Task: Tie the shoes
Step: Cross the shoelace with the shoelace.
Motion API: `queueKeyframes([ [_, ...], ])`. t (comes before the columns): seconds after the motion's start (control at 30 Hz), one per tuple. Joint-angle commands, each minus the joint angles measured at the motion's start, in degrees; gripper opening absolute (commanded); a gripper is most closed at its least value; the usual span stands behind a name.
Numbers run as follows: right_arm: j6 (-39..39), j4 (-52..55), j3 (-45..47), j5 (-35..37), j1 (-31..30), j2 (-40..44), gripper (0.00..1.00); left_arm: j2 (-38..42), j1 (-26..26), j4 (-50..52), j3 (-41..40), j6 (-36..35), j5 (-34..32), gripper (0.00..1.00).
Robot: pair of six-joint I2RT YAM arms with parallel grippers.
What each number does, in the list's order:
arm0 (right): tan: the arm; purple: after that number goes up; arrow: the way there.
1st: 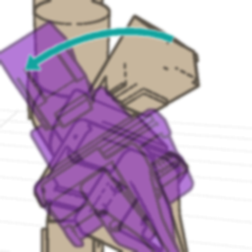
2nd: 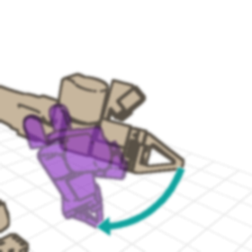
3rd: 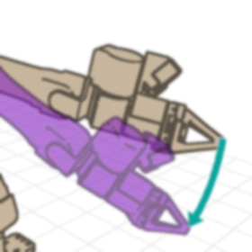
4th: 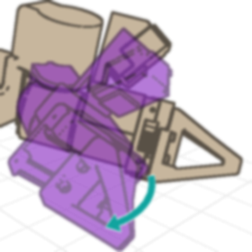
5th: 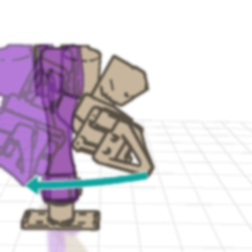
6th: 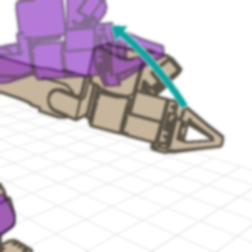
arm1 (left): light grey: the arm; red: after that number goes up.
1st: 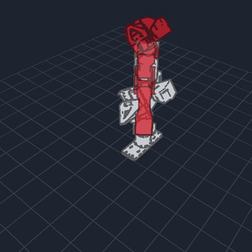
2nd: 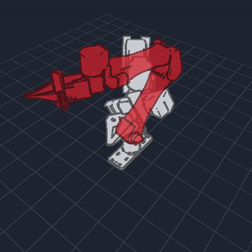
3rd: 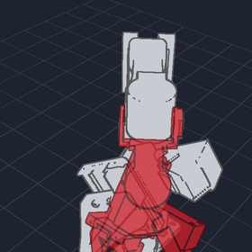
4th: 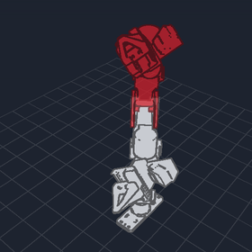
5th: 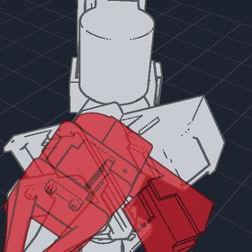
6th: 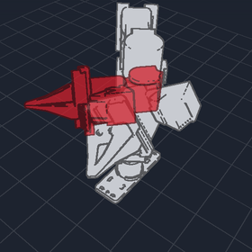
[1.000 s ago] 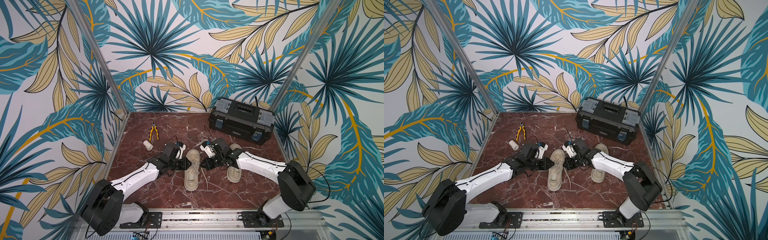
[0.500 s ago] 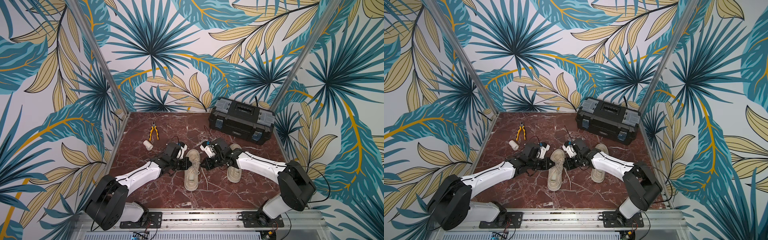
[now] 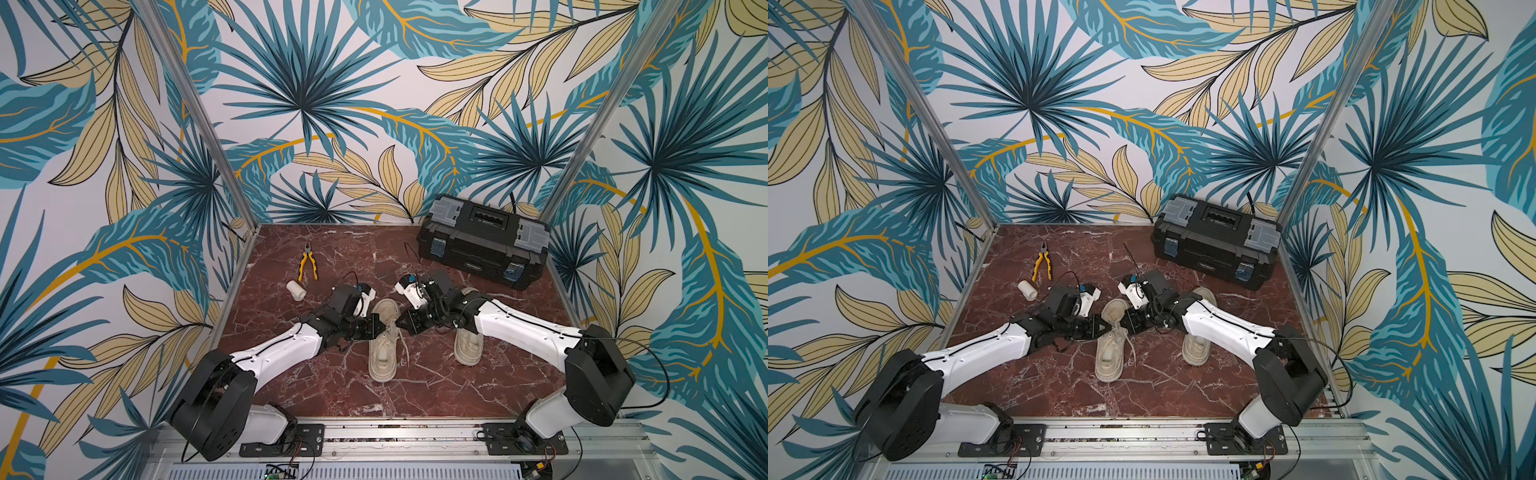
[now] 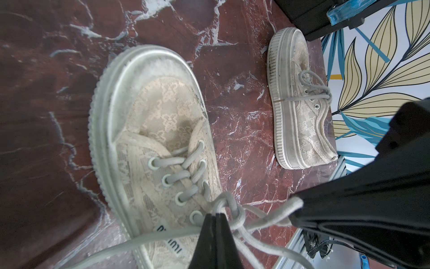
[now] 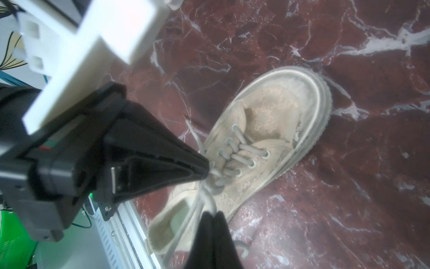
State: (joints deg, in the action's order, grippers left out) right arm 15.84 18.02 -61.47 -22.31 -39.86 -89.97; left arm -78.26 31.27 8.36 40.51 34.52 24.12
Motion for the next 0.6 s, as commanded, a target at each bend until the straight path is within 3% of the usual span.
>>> queueKeyframes([
  [0.0,-1.3,1.8,-1.2,-0.1,-1.1,-2.6,0.00,0.8,-0.2,-1.1,-0.3,-0.4,0.0,0.00],
  [0.57,-0.8,1.6,-1.4,0.4,-3.0,-7.5,0.00,3.9,-0.2,-1.2,-1.0,0.1,-0.2,0.00],
])
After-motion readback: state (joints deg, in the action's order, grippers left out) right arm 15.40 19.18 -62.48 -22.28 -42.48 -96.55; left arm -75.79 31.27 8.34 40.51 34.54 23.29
